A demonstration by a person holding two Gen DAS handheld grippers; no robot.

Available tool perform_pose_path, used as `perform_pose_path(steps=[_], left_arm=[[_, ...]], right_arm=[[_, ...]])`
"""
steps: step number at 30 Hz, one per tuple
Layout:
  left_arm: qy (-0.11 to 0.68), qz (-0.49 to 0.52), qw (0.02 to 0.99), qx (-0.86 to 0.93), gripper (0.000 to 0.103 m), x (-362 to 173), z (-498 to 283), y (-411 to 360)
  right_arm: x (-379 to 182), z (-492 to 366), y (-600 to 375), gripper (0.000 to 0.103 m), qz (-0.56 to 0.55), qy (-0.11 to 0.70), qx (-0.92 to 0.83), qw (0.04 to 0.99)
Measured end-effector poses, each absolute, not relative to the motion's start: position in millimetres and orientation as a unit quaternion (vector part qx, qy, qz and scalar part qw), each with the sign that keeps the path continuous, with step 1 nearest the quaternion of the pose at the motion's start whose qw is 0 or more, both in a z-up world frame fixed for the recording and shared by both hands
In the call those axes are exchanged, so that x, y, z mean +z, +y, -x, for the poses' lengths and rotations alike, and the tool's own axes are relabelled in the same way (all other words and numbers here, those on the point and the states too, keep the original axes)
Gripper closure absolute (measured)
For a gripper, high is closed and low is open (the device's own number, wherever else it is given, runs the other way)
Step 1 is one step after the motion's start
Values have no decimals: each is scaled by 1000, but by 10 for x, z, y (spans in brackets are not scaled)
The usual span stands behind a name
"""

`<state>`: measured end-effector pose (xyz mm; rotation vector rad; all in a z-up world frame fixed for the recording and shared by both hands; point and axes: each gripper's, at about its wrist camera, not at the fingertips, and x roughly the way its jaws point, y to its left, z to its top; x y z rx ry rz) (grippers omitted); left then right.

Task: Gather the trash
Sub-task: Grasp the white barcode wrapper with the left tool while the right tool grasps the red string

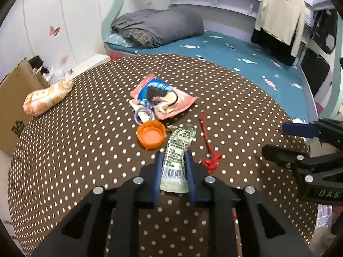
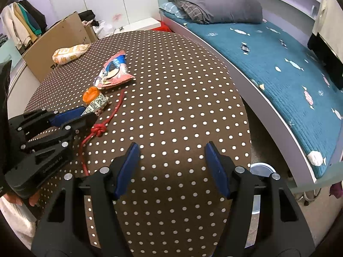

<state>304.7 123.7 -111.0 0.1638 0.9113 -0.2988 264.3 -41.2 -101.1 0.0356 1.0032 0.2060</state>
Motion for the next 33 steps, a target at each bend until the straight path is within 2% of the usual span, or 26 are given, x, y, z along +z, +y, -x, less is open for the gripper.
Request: perform_pose_path(steps=[9,12,14,17,19,33], left_arm=[[419,-18,902,-103,87,-1025,-2713,1611],[416,-9,905,-86,87,-1022,-2644,1704],[416,1,906,-81,87,-1028,-2602,1772],[415,9,907,-73,87,-1048,-2549,1827],[414,15,907,-70,87,-1041,-2537,1852],[397,0,912,-103,87,-896,-2522,1367]], right_arm=[[-926,-2628,-56,41,12,461,176,870],[-958,-2685,143,53,23,464,205,862],[-999,-2746,271,55,31,463,215,859],[-1060,-2824,382,72,49,454,208,865],[-1068,-2842,374,90,46,455,212,864],[-824,-2584,-395,92,-24,440,185,879]])
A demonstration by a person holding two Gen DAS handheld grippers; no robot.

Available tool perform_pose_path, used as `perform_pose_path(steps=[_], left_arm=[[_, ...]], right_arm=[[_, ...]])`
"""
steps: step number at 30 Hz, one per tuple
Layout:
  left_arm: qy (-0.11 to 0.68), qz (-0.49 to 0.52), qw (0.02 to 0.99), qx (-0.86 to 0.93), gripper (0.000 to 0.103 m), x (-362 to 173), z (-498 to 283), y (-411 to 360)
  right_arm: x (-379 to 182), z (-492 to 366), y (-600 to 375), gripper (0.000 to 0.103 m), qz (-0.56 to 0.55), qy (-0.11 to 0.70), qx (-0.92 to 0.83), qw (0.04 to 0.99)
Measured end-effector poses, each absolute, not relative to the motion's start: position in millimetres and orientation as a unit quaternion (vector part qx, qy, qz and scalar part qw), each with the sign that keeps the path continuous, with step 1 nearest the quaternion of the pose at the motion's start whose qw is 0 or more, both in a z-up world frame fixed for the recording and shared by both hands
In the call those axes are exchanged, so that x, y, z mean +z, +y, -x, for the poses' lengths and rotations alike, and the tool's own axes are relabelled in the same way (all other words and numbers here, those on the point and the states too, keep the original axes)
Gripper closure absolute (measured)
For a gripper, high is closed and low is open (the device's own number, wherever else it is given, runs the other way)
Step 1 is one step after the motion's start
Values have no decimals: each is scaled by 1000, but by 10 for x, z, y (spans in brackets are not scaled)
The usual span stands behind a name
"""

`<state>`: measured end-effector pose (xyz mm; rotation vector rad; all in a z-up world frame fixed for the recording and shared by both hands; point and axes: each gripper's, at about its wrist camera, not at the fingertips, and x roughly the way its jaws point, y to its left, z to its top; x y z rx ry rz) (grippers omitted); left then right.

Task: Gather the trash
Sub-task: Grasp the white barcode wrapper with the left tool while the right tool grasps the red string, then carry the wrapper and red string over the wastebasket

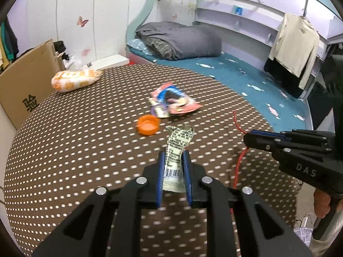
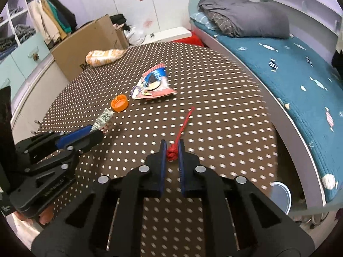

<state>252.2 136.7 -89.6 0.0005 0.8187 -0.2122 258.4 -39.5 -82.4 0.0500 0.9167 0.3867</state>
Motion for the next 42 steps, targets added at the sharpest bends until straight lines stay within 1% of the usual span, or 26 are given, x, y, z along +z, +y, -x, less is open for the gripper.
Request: perform_pose_path(steps=[17,34,42], left_arm=[[391,-46,900,-187,86,-835,-2500,239],[402,-89,871,-269,86,-978,-2375,-965],[415,-110,848,-310,86,-1146,-2265,-1529]], right_arm=[[-753,-2280,-1540,92,-75,431,105,893],[-950,-1932,-2518,92,-133,439,28,888],[-1088,-1727,-2996,92,-160,444,-18,882]])
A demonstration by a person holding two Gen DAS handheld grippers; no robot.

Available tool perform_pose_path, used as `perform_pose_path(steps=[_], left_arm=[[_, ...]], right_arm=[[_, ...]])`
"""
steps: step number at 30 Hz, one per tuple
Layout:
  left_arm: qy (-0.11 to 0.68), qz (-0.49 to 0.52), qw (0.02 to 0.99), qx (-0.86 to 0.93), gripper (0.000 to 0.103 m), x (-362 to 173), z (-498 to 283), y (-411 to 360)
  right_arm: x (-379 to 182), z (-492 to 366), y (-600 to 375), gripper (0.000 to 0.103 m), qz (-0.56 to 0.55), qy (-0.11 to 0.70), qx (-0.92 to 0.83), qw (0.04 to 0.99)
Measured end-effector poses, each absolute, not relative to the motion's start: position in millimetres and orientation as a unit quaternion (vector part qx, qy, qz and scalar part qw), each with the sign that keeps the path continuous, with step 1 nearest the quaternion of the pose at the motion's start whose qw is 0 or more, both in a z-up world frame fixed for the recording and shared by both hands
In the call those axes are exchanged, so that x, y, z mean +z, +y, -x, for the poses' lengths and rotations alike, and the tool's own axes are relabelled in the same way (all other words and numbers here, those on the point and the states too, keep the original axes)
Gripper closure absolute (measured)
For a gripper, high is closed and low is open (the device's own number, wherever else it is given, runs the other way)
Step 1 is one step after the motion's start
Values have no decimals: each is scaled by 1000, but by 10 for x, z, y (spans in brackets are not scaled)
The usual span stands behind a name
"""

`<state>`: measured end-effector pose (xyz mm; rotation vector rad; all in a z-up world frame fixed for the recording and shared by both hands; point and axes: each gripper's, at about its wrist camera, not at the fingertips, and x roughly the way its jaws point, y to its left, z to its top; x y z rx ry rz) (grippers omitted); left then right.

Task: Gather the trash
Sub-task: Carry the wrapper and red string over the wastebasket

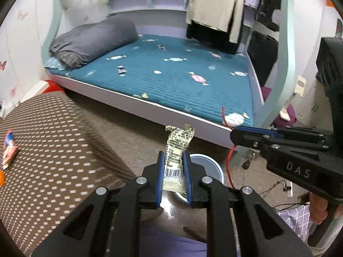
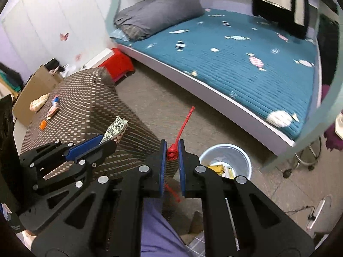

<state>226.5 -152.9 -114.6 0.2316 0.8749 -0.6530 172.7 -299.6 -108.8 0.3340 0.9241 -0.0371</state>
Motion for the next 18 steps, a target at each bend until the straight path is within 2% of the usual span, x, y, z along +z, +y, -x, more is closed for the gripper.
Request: perform_pose_path(steps=[15,18], left_arm=[[460,-157,797,-359,86,-1621,-2048,-2502],[451,-163,803,-352,80,-1662,-2030,-2655]], right_arm=[[-1511,-1320,-3835,92,-210,461,-107,856],[-1572,-1268,-3949,92,-220,464,-119,850]])
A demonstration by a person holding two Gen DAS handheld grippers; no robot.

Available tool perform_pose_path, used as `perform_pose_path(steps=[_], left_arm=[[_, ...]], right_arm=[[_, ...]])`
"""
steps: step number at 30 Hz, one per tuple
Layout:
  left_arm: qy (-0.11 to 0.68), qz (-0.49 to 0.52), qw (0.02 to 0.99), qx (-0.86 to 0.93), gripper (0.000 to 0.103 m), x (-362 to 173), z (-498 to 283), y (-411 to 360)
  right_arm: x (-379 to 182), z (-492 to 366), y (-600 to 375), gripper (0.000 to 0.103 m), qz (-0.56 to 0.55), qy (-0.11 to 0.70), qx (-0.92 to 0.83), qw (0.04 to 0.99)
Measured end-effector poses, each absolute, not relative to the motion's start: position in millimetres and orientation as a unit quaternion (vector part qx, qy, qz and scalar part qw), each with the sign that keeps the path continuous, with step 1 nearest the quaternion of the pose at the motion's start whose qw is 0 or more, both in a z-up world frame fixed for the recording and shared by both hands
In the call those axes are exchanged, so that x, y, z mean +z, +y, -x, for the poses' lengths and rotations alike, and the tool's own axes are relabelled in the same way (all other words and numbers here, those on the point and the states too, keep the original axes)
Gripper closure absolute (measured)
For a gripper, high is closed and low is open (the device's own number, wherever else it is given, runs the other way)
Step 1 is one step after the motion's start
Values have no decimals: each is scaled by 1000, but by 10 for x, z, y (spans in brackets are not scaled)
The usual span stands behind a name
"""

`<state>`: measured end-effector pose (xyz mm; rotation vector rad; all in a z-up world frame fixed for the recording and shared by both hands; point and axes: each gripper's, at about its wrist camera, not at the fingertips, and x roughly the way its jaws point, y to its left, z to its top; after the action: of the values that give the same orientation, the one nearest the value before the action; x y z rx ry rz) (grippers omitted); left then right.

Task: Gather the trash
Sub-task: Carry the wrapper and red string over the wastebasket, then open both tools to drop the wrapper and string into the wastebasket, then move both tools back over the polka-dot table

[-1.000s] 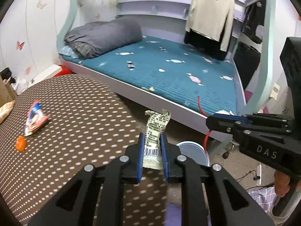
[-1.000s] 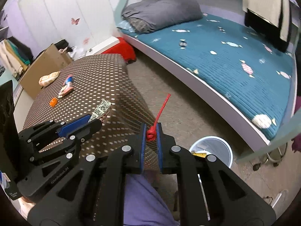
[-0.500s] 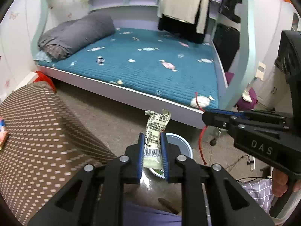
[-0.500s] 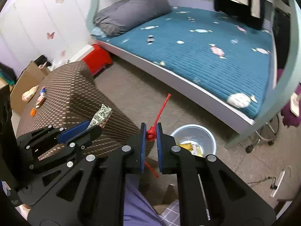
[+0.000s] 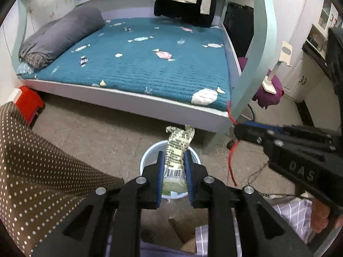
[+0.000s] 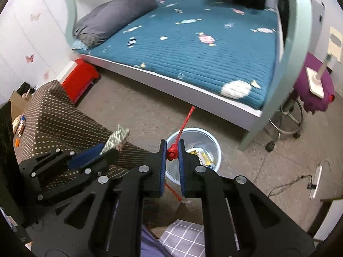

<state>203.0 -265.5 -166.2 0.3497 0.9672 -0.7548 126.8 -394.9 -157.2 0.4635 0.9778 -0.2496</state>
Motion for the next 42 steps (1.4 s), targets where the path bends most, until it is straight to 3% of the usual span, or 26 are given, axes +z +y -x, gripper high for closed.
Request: perform_pose_path(steps=[2,12,14,15,16,26,42], left_arm=[[449,-166,811,-336,53,-1677,-2047,-2696],[461,-145,820,-307,53,-1666,-2189,-2474],[462,-144,822,-301,53,-1659,-2208,-2417],[461,-143,823,-299,53,-1645,-2215,-2382],[460,-142,825,-298,53,-1630,-2218,-2356],[453,-136,828,-300,53,-1549,-2188,-2271],[421,-116,852,-290,48,-1201,-2181,-1967]], right_arm=[[-1594,-1239,-4001,92,-224,466,-125,847],[-1625,-1424,-3938,91,-224,471,-113,846],[-1599,-1485,-3921,79,-223,469,-118,846],[-1581,-1498,-3906,50,-218,467,-125,848],[-1552,-1493,-3885,39,-208,456,-133,855],[-1615,-1457,-3793,39,-207,474,-120,848],[-1277,-1525,-3492,39,-183,454,-98,867]])
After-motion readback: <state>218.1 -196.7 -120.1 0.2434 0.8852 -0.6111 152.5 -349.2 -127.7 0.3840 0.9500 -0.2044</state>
